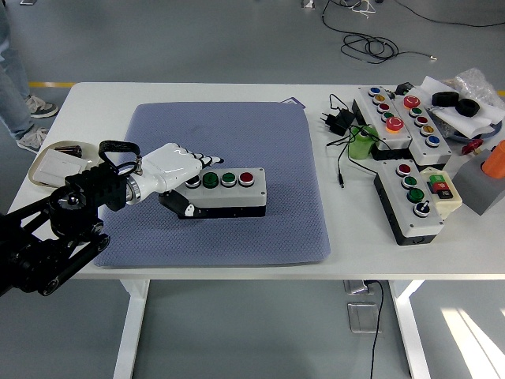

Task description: Pick up the button,place it on the desk,press the button,press the button

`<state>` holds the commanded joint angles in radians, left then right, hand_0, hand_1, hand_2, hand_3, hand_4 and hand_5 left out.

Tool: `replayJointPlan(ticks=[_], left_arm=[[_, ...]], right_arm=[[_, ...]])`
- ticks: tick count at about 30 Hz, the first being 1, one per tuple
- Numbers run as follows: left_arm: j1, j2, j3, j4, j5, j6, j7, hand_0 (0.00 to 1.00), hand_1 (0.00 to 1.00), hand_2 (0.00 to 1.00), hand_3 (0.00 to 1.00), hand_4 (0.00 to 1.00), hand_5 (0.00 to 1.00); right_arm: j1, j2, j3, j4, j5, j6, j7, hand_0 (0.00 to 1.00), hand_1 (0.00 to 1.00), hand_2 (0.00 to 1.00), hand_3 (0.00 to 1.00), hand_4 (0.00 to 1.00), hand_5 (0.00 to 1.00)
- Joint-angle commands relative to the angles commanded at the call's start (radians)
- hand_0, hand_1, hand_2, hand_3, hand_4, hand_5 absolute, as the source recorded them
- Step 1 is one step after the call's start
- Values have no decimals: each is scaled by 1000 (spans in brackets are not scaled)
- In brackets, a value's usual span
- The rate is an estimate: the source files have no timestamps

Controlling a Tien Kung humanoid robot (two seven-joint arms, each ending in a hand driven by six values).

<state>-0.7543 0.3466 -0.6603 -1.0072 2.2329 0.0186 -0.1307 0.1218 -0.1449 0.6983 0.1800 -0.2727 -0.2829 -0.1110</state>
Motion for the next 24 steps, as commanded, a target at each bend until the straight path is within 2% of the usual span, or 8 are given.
replayJointPlan(ticks=[3,4,9,14,17,21,22,24], left_arm=[[15,6,-30,-23,-34,-39,1,672,794,928,987,813,91],[21,8,-43,-35,-45,-52,1,809,902,995,998,927,219],[60,24,-131,-119,-111,-118,8,809,902,995,998,927,219],[107,41,-230,-227,-166,-198,25,879,954,998,998,930,208],[143,44,-298,-301,-221,-200,28,892,958,998,998,934,216],[173,51,-348,-402,-267,-153,54,892,958,998,998,934,216],[183,56,-352,-432,-254,-130,77,510,488,566,998,823,203],[198,66,-347,-505,-208,-102,133,510,488,566,998,823,203]], right_arm=[[0,0,1,0,0,0,0,787,797,817,751,412,479],[-1,0,2,0,-1,0,0,787,797,817,751,412,479],[-2,0,5,0,-4,-1,0,787,797,817,751,412,479],[-3,1,6,0,-5,-2,-1,787,797,817,751,412,479],[-3,2,5,0,-5,-1,-1,787,797,817,751,412,479],[-5,2,5,0,-8,-1,-2,787,797,817,751,412,479],[-5,2,5,0,-7,-1,-2,787,797,817,751,412,479],[-6,2,6,0,-6,-1,-1,787,797,817,751,412,479]])
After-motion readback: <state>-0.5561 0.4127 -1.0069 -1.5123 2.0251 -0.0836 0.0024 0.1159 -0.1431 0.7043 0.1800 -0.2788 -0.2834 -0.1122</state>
